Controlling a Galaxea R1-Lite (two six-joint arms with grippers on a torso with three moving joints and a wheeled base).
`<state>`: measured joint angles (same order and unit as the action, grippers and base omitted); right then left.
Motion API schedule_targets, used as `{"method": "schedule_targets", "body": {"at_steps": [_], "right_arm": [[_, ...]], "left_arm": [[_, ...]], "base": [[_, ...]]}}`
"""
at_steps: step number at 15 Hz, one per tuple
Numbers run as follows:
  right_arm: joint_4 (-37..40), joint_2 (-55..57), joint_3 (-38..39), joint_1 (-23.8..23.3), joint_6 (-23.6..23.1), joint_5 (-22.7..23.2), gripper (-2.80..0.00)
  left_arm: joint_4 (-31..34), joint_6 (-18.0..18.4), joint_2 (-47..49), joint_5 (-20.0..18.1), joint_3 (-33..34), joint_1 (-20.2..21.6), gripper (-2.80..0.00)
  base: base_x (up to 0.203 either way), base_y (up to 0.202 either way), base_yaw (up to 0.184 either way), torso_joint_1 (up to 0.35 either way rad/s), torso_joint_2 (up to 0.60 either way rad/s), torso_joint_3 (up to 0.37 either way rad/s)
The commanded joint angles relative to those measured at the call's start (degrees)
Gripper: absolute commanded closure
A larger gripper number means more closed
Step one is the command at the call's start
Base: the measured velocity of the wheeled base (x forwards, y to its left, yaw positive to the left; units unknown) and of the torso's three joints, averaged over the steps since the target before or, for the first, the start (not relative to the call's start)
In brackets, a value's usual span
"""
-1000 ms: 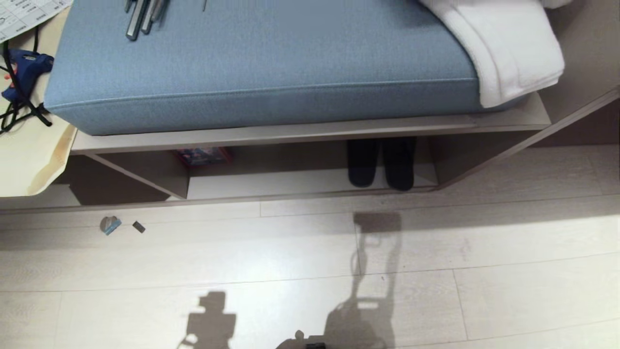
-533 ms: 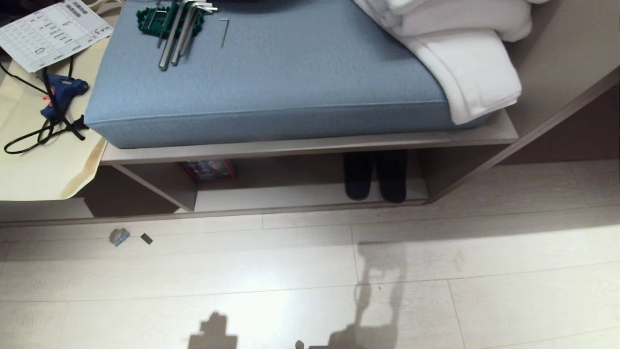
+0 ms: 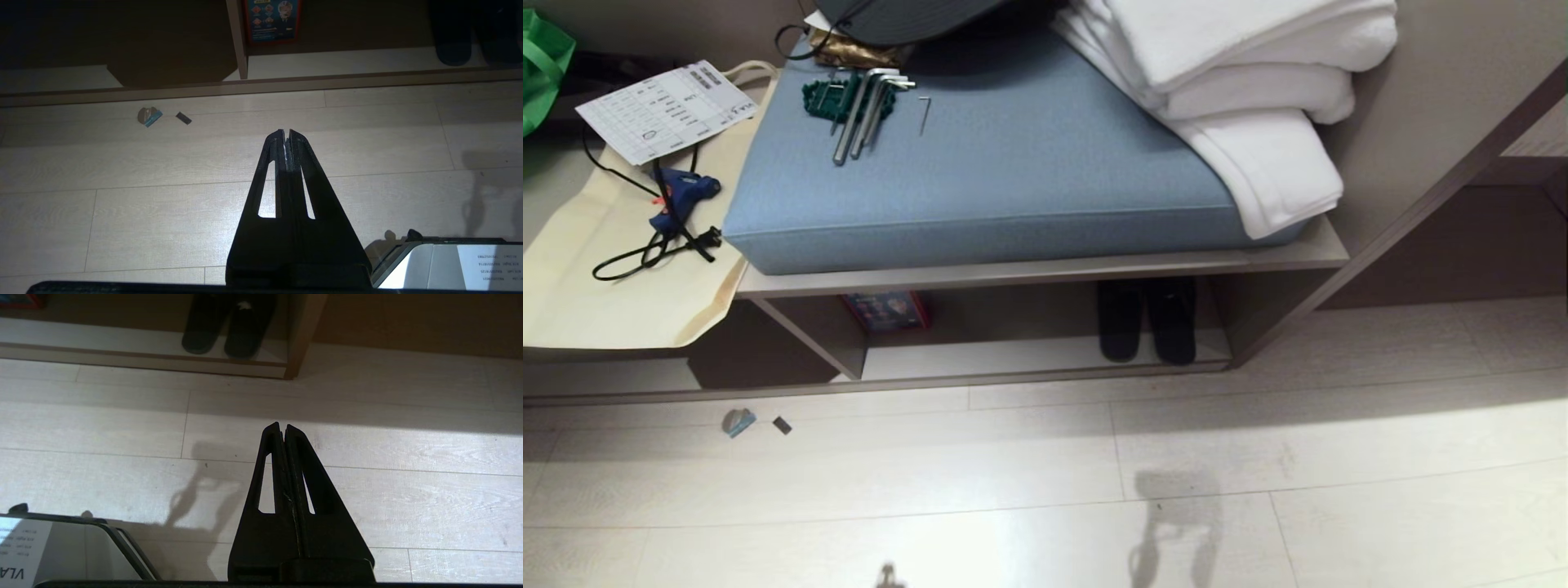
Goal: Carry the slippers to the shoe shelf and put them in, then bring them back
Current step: Pick up the slippers in the shoe cabinet
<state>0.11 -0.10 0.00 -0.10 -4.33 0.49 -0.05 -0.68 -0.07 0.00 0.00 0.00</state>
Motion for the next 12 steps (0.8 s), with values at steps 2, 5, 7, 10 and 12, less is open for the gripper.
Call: {"method": "schedule_targets", "body": {"at_steps": [2, 5, 7, 10, 12], "right_arm": [[-0.02, 0.1, 0.0, 0.01, -0.06, 0.04, 0.0], [-0.02, 0.1, 0.0, 0.01, 0.02, 0.04, 0.0], [-0.02, 0.1, 0.0, 0.01, 0.02, 0.04, 0.0], [-0.02, 0.1, 0.0, 0.01, 0.02, 0.04, 0.0], [-0.02, 0.1, 0.0, 0.01, 0.11, 0.04, 0.0]], "left_arm": [[-0.04, -0.02, 0.07, 0.0, 0.0, 0.0, 0.0], [-0.04, -0.02, -0.01, 0.0, 0.0, 0.0, 0.0], [-0.04, -0.02, 0.03, 0.0, 0.0, 0.0, 0.0], [-0.04, -0.02, 0.01, 0.0, 0.0, 0.0, 0.0], [-0.04, -0.02, -0.01, 0.0, 0.0, 0.0, 0.0]], "base": [[0.0, 0.0, 0.0, 0.003, 0.0, 0.202], [0.0, 0.0, 0.0, -0.001, 0.0, 0.2], [0.0, 0.0, 0.0, 0.0, 0.0, 0.2], [0.0, 0.0, 0.0, 0.003, 0.0, 0.204], [0.0, 0.0, 0.0, 0.003, 0.0, 0.202]]}}
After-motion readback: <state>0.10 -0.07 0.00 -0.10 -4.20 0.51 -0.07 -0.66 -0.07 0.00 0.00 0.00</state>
